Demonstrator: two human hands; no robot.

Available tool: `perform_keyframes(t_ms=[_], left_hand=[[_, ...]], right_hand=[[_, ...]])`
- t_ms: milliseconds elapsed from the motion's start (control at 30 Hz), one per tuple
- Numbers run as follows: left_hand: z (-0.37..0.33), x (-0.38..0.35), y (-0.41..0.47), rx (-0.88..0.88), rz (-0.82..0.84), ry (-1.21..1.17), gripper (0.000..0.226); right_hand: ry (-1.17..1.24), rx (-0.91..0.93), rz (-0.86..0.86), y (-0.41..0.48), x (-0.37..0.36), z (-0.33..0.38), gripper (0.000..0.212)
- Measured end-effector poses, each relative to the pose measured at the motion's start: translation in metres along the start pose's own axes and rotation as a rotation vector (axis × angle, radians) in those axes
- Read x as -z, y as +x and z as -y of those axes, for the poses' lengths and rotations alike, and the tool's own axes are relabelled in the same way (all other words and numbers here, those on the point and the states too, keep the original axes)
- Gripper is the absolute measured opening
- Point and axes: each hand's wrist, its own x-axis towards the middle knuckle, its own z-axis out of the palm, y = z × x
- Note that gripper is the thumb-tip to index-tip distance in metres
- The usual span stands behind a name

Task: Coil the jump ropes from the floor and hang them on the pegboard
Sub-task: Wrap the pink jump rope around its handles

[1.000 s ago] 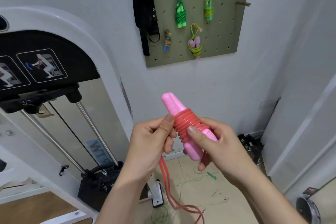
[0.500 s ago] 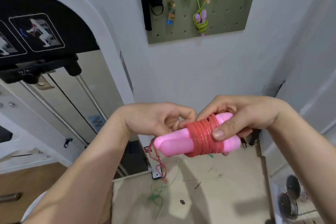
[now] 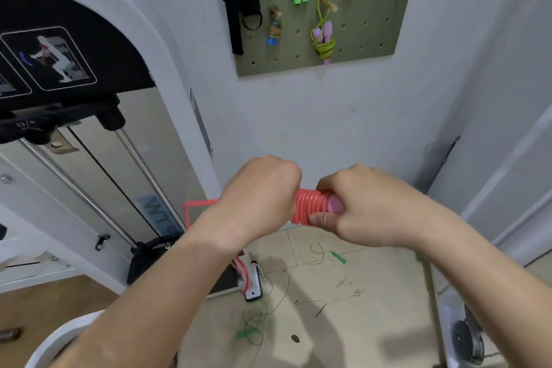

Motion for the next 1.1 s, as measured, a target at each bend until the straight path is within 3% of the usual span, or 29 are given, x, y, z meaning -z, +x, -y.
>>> perform_keyframes(t_ms=[133, 200, 300, 367, 533, 700, 867, 1000, 1100], left_hand=[[-0.005, -0.012, -0.008, 0.131, -0.233, -0.359, 0.022], [-0.013, -0.018, -0.011, 0.237, -0.3, -0.558, 0.02], [-0.021, -0.023, -0.012, 0.448, -0.388, -1.062, 0.015], [-0.022, -0.024, -0.011, 0.544, -0.427, -1.191, 0.011], [-0.024, -0.023, -0.019, 0.535, -0.478, -0.834, 0.012], [-0.027, -0.017, -0.024, 0.384, -0.401, -0.886, 0.009], [-0.03, -0.013, -0.023, 0.147, -0.424, -0.567, 0.025], [-0.027, -0.018, -0.027, 0.164, -0.498, -0.688, 0.02], [-0.03, -0.025, -0.03, 0.327, -0.54, -0.827, 0.041]], right_hand=[[0.108, -0.059, -0.239, -0.005, -0.026, -0.007, 0.028], [0.142, -0.092, -0.351, -0.008, -0.039, -0.008, 0.028], [0.256, -0.157, -0.481, -0.01, -0.054, -0.006, 0.027], [0.329, -0.191, -0.526, -0.01, -0.061, -0.003, 0.024], [0.375, -0.256, -0.628, -0.011, -0.066, -0.005, 0.021], [0.069, -0.255, -0.569, -0.013, -0.07, -0.007, 0.025], [-0.005, -0.257, -0.538, -0.012, -0.069, 0.002, 0.027], [0.257, -0.298, -0.528, -0.013, -0.063, -0.003, 0.023], [0.622, -0.347, -0.536, -0.017, -0.062, -0.006, 0.023]])
